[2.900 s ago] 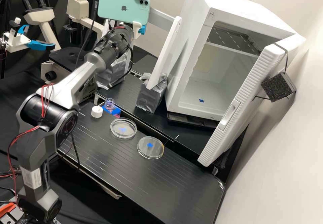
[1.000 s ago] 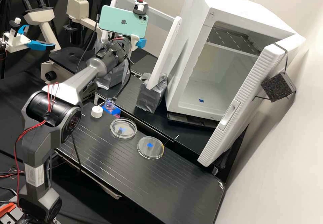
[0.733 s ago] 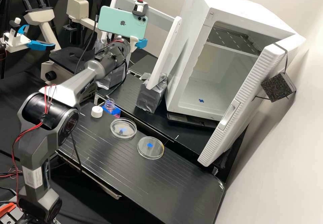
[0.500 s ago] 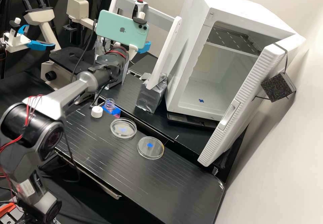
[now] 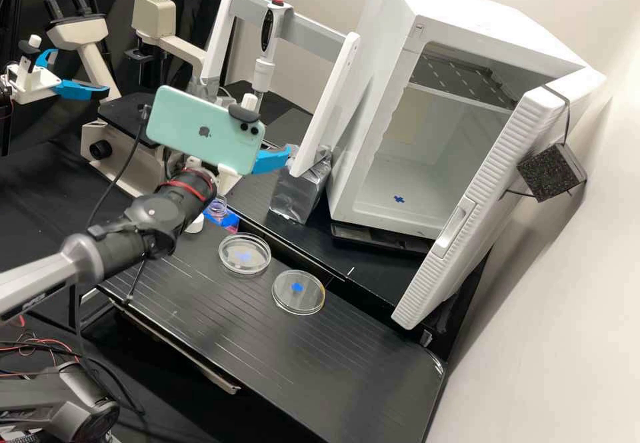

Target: Use the pipette

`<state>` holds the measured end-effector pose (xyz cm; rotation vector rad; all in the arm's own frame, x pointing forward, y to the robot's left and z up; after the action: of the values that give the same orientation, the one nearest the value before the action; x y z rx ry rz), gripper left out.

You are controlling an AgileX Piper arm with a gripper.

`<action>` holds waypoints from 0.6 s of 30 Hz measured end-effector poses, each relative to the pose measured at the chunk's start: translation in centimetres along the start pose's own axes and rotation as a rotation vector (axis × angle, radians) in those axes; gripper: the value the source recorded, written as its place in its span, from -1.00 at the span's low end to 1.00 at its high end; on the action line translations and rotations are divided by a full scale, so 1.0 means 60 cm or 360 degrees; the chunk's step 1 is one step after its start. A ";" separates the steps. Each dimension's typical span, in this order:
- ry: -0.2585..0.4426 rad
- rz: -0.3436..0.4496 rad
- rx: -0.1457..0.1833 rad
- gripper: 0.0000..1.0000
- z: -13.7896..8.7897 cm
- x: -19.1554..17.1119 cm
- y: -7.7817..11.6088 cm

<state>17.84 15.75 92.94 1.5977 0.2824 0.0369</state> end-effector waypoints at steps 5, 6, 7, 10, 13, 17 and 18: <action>-0.0007 -0.0003 0.0055 1.00 0.029 -0.034 -0.018; -0.0021 0.0004 0.0067 1.00 0.034 -0.036 -0.018; -0.0043 0.0030 0.0075 1.00 0.037 -0.039 -0.015; -0.0119 0.0106 0.0125 1.00 0.052 -0.044 -0.006; -0.0165 0.0149 0.0146 1.00 0.060 -0.045 0.001; -0.0196 0.0138 0.0172 1.00 0.069 -0.032 0.010; -0.0206 0.0137 0.0178 1.00 0.072 -0.029 0.012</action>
<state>17.14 11.13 93.71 1.7145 0.1165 -0.0165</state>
